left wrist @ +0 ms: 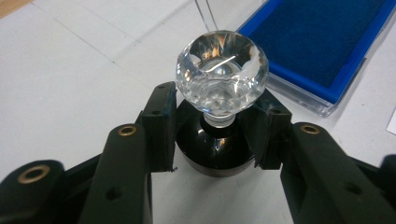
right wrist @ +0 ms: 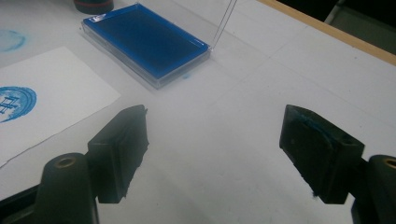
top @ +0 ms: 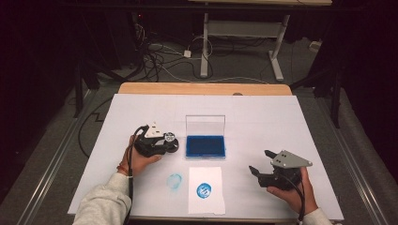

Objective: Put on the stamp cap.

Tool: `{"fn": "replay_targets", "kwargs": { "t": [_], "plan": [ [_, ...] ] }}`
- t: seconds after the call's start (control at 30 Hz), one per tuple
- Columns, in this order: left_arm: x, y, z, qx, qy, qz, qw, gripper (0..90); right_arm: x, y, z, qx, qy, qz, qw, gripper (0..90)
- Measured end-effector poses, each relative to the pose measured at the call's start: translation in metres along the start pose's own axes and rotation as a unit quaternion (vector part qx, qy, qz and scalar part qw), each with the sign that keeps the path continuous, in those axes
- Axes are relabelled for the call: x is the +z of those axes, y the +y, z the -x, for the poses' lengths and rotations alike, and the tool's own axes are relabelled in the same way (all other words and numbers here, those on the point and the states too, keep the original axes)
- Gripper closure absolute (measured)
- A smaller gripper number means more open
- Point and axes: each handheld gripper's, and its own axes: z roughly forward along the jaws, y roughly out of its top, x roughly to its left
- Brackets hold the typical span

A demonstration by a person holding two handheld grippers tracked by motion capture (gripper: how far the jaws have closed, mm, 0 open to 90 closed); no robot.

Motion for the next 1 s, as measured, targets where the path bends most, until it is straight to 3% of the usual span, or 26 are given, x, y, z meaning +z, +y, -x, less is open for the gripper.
{"fn": "replay_targets", "kwargs": {
  "t": [0.37,0.6,0.7,1.0],
  "plan": [
    [-0.013,0.007,0.009,0.01,0.016,0.038,0.9991,35.9,0.001,0.0,-0.001,-0.002,0.005,-0.002,1.0,23.5],
    [-0.029,0.012,0.016,0.016,0.033,0.071,0.9968,21.1,0.001,0.002,-0.003,-0.005,0.004,0.001,1.0,23.1],
    [-0.032,0.012,0.017,0.013,0.035,0.076,0.9964,18.6,0.0,0.002,-0.002,-0.005,0.004,0.003,1.0,23.0],
    [-0.043,0.018,0.023,0.031,0.04,0.086,0.995,17.5,-0.002,0.002,-0.001,-0.006,0.001,0.009,0.9999,23.0]
  ]
}}
